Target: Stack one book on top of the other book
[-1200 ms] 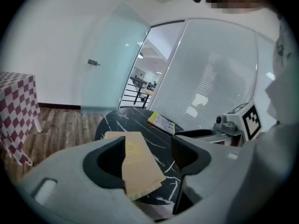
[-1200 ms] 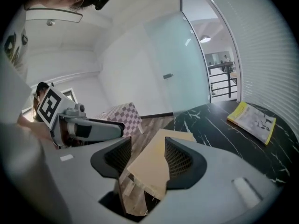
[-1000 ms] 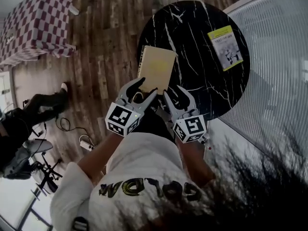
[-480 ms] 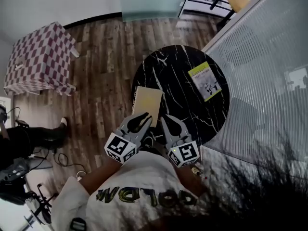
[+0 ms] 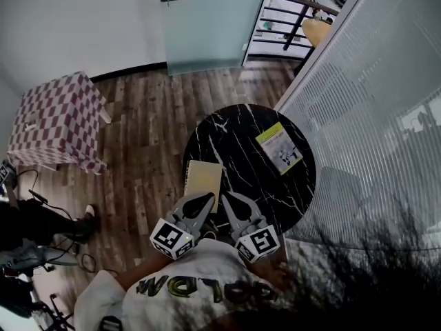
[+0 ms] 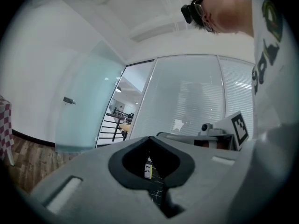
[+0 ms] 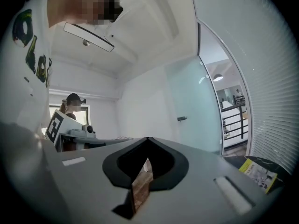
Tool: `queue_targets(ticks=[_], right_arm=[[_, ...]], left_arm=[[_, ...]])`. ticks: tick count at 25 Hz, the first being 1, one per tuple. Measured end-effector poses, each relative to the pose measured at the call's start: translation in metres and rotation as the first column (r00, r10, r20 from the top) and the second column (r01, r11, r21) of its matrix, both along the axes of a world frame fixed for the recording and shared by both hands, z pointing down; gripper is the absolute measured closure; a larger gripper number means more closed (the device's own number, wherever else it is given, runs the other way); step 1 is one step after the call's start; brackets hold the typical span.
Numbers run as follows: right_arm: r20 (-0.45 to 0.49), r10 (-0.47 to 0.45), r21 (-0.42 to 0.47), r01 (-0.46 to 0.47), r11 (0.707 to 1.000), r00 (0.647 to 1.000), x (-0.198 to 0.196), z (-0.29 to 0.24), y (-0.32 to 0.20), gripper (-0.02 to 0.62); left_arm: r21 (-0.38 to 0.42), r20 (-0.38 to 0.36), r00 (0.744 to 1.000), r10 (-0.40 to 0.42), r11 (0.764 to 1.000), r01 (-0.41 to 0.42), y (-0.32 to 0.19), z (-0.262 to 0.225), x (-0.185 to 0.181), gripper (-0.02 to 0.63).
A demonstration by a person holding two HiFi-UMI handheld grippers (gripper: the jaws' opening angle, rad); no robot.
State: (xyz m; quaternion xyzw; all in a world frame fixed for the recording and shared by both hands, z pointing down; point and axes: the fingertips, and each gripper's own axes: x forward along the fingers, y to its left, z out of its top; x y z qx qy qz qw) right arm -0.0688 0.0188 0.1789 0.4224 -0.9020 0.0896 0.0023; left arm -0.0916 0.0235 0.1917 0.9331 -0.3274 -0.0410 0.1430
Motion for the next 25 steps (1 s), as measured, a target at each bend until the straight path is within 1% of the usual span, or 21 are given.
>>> queue_targets(ticks=[4, 8, 13, 19, 25], right_arm=[[-0.007, 0.007, 0.028, -0.007, 1.000, 1.000, -0.0001, -0.0057, 0.0058, 0.594], [0.001, 0.002, 0.063, -0.002, 0.998, 1.000, -0.0017, -0.0098, 0.0076, 0.594], [-0.002, 0.011, 0.046, -0.010, 0.999, 1.000, -0.0016, -0.0045, 0.0070, 0.594], [-0.004, 0.002, 0.038, -0.001, 0.999, 1.000, -0.0040, -0.0050, 0.0079, 0.594], [-0.007, -0.005, 0.030, 0.005, 1.000, 1.000, -0.0053, -0.0039, 0.0099, 0.594]], left_arm=[[0.042, 0.024, 1.000, 0.004, 0.999, -0.005, 0.0075, -0.0053, -0.0022, 0.603], [0.029, 0.033, 0.999, 0.006, 1.000, -0.007, 0.0074, -0.0006, 0.0001, 0.603], [0.029, 0.043, 0.999, 0.013, 0.999, -0.015, 0.0039, -0.0010, 0.0024, 0.603], [0.005, 0.050, 0.999, -0.006, 1.000, 0.006, 0.0001, 0.0017, -0.0040, 0.603], [-0.003, 0.052, 0.999, -0.007, 1.000, 0.007, 0.0030, 0.0032, -0.0054, 0.603]])
